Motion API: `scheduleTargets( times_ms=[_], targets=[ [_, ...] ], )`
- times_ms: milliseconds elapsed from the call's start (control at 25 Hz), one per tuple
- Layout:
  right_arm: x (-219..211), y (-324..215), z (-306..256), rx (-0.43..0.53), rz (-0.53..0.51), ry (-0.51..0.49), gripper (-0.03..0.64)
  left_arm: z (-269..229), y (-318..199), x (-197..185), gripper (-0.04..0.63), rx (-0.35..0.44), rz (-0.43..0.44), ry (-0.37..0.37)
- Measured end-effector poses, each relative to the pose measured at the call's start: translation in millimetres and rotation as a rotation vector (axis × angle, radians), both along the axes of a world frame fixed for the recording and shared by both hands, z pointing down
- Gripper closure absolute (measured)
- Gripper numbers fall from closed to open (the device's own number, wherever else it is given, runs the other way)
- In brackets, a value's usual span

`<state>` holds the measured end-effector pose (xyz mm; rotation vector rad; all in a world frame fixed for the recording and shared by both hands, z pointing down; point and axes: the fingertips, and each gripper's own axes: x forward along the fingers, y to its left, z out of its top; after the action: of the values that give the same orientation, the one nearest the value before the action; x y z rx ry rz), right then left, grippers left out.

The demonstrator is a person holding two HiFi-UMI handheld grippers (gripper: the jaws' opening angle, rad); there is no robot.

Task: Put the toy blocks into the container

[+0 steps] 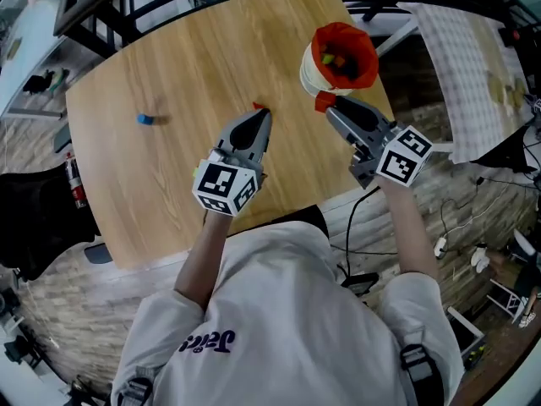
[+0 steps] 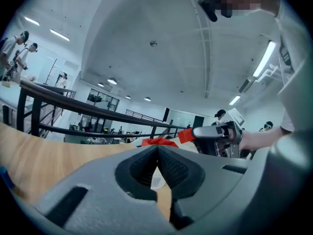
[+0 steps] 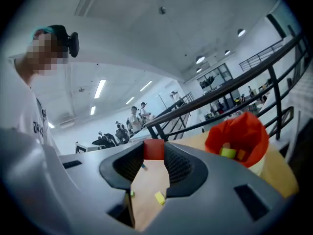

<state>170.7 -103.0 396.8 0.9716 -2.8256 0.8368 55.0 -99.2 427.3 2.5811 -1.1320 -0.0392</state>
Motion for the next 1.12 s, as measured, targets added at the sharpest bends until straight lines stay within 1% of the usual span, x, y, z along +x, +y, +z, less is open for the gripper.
scheduleTargets(
  times_ms=[80,200,320,400,560,680,800,920,1040,1120],
  targets=[
    [28,-7,-16,0.034,0.042,0.035,0.482,-5,-10,20,0.589,0.013,0.043,-0.004],
    [63,-22,-31,0.072,0.059,0.129,0.482,-12,-23,45,0.589,0.022,0.086,-0.009],
    [89,-39,-36,0.089,0.049,0.247,0.482,-18,-35,67,0.589,0.03,0.127,-0.009],
    [100,-49,-33,0.09,0.013,0.333,0.482,-20,-41,78,0.589,0.035,0.146,-0.009],
    [106,-73,-22,0.11,-0.112,0.513,0.482,-22,-54,92,0.589,0.033,0.153,-0.005],
    [102,-95,-4,0.149,-0.227,0.695,0.482,-17,-60,97,0.589,0.023,0.147,-0.005],
    [94,-116,28,0.196,-0.363,0.918,0.482,-14,-65,97,0.589,0.011,0.137,0.005],
    [84,-129,71,0.205,-0.537,1.106,0.482,-9,-67,95,0.589,0.001,0.121,0.008],
    [78,-139,113,0.194,-0.688,1.254,0.482,-5,-68,90,0.589,-0.007,0.103,-0.005],
    [79,-144,133,0.178,-0.743,1.319,0.482,-5,-68,86,0.589,-0.007,0.096,-0.012]
  ],
)
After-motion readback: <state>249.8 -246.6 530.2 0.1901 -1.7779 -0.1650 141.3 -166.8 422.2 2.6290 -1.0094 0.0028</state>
